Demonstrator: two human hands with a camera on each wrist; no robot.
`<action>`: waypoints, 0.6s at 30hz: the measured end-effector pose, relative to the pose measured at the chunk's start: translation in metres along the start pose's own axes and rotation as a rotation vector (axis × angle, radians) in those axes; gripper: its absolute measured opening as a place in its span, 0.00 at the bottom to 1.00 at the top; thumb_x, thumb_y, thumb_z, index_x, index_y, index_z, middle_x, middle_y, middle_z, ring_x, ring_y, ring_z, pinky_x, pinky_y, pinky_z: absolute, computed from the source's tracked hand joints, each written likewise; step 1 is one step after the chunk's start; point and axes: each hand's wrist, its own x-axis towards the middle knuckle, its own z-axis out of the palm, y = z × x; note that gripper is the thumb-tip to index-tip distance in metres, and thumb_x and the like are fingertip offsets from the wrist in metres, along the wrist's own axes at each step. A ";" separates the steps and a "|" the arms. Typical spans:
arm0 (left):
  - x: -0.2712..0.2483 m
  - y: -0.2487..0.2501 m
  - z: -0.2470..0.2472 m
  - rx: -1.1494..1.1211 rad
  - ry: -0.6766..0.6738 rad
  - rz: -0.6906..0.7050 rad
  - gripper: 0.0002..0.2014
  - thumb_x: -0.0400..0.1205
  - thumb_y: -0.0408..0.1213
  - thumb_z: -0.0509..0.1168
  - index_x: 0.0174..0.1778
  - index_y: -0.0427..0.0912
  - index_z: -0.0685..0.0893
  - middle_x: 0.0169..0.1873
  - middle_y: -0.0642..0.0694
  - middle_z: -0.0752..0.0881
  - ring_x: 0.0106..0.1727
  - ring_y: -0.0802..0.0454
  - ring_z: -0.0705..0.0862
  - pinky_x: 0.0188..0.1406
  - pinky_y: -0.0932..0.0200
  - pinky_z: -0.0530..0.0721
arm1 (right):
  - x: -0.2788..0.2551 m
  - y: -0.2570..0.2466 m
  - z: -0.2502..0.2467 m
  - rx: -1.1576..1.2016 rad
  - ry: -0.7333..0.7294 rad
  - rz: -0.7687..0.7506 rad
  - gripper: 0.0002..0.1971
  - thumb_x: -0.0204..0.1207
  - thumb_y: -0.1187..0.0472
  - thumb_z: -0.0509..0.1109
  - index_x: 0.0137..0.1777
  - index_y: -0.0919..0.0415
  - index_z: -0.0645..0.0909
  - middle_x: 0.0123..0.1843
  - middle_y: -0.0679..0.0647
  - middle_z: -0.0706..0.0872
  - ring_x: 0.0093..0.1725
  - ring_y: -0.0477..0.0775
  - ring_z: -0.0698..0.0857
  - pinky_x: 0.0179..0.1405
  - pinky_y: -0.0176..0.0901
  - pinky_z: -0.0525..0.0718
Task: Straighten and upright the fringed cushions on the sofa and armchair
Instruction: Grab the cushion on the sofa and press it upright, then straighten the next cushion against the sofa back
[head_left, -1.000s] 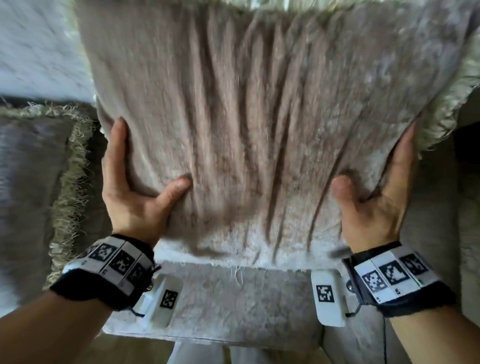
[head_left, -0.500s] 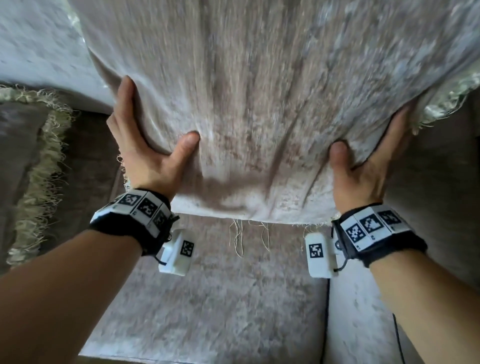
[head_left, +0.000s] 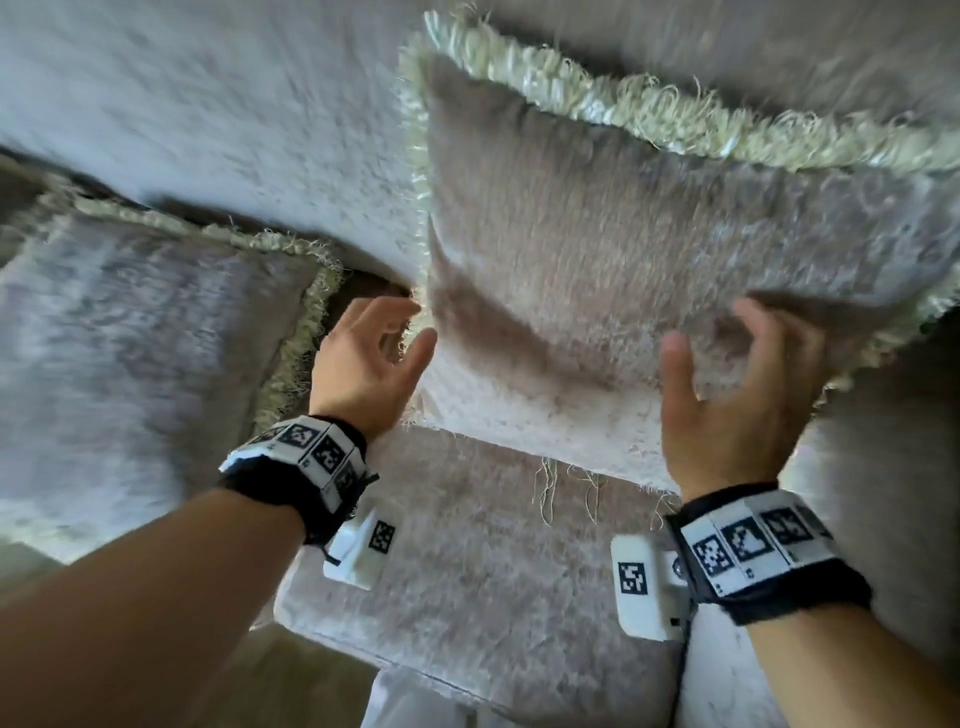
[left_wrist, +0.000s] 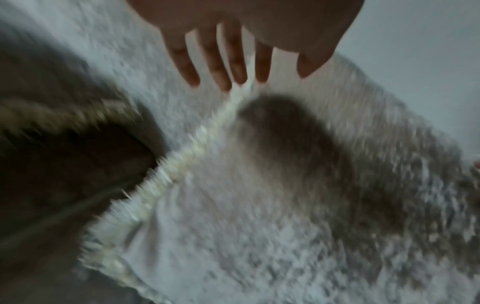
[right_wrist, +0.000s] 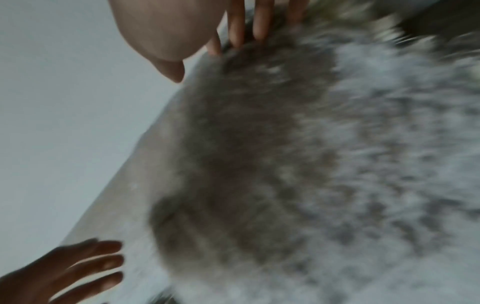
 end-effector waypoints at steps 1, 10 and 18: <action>-0.002 -0.003 -0.015 0.023 -0.028 -0.029 0.27 0.75 0.63 0.61 0.61 0.49 0.88 0.57 0.50 0.88 0.53 0.55 0.87 0.56 0.49 0.88 | -0.002 -0.017 0.004 0.009 -0.063 -0.042 0.27 0.77 0.43 0.70 0.70 0.61 0.79 0.67 0.60 0.79 0.67 0.61 0.78 0.64 0.51 0.76; 0.001 -0.057 -0.162 0.203 -0.222 -0.234 0.14 0.83 0.53 0.68 0.62 0.54 0.86 0.50 0.58 0.87 0.52 0.57 0.87 0.54 0.57 0.83 | -0.040 -0.167 0.076 -0.030 -0.614 -0.307 0.28 0.78 0.36 0.67 0.69 0.54 0.80 0.60 0.54 0.85 0.58 0.60 0.84 0.58 0.56 0.83; 0.037 -0.180 -0.276 0.192 -0.184 -0.287 0.18 0.84 0.56 0.66 0.66 0.53 0.84 0.53 0.54 0.88 0.52 0.54 0.88 0.49 0.54 0.83 | -0.096 -0.284 0.171 -0.064 -0.769 -0.240 0.31 0.79 0.34 0.64 0.75 0.51 0.76 0.62 0.52 0.83 0.62 0.55 0.83 0.59 0.52 0.83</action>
